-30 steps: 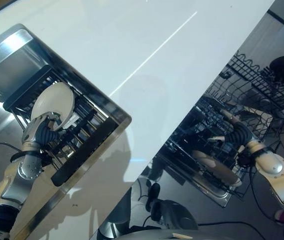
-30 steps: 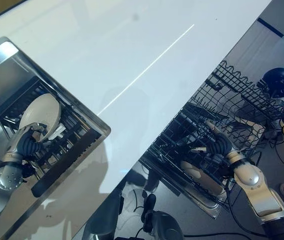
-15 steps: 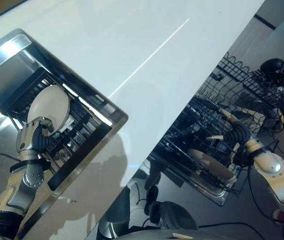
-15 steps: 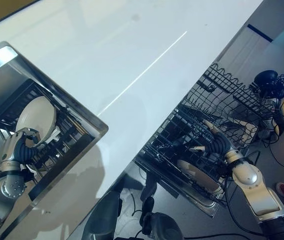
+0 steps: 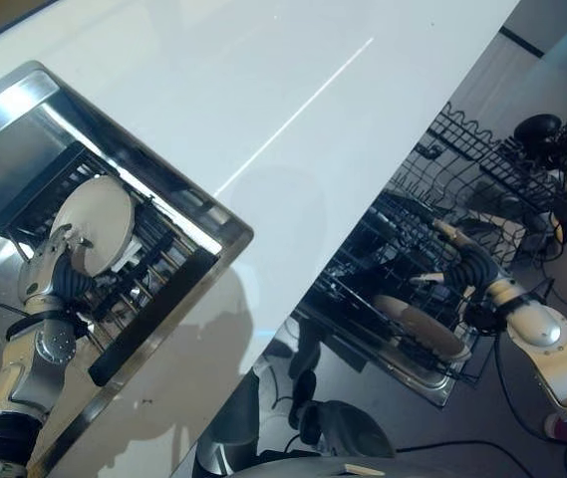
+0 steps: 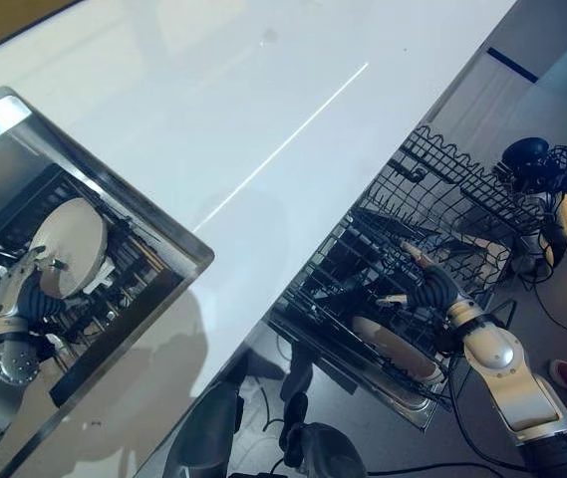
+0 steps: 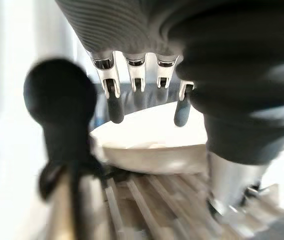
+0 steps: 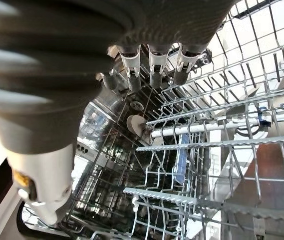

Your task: Pick up plates and place into dishwasher.

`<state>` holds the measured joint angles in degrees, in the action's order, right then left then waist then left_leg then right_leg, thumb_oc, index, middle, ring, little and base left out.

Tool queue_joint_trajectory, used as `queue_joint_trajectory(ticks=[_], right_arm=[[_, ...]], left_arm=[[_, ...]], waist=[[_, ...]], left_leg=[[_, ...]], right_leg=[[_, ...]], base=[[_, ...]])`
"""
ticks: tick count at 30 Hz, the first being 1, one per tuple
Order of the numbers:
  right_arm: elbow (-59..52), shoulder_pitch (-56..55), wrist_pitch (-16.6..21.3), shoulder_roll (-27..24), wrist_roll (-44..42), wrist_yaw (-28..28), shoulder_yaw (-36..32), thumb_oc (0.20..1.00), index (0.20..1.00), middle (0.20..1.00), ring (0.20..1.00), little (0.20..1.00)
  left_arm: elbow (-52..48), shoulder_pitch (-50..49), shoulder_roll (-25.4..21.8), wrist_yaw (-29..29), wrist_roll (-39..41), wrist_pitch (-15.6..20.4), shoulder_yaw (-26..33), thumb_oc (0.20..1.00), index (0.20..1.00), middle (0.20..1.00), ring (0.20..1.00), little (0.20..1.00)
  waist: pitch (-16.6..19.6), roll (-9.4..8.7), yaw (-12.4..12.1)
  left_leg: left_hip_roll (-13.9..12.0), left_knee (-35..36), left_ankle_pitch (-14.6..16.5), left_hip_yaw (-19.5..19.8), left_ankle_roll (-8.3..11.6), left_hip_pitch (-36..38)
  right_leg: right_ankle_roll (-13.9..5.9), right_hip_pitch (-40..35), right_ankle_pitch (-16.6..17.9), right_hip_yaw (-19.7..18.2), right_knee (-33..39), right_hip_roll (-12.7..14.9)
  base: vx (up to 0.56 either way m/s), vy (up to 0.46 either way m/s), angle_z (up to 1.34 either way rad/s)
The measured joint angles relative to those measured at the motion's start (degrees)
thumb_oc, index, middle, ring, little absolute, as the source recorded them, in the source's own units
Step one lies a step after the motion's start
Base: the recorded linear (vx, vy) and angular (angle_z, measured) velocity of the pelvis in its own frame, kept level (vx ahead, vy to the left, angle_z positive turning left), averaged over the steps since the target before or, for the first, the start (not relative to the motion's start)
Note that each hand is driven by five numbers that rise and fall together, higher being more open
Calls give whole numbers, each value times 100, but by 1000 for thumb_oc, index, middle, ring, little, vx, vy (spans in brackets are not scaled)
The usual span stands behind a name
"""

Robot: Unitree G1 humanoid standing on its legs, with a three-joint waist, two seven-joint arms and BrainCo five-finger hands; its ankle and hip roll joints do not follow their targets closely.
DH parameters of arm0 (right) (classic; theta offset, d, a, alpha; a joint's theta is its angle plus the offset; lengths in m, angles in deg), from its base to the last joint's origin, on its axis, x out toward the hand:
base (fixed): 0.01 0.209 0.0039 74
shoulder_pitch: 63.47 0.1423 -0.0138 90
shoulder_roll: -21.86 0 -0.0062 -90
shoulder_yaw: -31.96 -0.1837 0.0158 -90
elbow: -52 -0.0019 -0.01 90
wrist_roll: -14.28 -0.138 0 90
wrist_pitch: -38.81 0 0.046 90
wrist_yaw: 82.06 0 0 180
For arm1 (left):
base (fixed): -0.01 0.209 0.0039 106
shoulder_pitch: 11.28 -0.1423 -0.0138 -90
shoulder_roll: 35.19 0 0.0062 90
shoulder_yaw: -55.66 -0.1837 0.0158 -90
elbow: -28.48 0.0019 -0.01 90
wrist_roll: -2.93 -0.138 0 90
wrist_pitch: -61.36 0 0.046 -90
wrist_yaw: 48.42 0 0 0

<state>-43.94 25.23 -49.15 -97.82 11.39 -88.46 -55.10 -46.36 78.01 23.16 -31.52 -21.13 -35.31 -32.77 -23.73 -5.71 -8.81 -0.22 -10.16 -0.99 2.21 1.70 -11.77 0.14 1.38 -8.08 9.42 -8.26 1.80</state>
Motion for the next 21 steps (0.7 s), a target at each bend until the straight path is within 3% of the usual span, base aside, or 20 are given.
queue_joint_trajectory(ticks=[10,15,21], right_arm=[[0,-6,1,-162,-2,-151,-98,1000,1000,1000,1000,1000],[14,2,2,-248,-2,-195,-193,1000,1000,1000,1000,1000],[27,9,-1,-395,-4,-193,-204,1000,1000,1000,1000,1000]], left_arm=[[-26,-20,-224,-1027,6,-119,-45,1000,1000,1000,1000,1000],[-18,8,-303,-1082,-33,-206,-241,1000,1000,1000,1000,1000],[19,37,-452,-1240,-445,-314,-495,1000,1000,1000,1000,1000]], waist=[[-12,303,11],[-27,446,12],[-25,462,20]], left_leg=[[45,2,-11,-4,-15,-84],[53,0,-12,12,-15,-87],[51,3,-12,12,-15,-93]], right_leg=[[-34,84,-18,19,-78,46],[-36,75,-22,48,-74,49],[-35,98,-38,43,-96,50]], base=[[-19,52,1],[2,26,2],[0,0,0]])
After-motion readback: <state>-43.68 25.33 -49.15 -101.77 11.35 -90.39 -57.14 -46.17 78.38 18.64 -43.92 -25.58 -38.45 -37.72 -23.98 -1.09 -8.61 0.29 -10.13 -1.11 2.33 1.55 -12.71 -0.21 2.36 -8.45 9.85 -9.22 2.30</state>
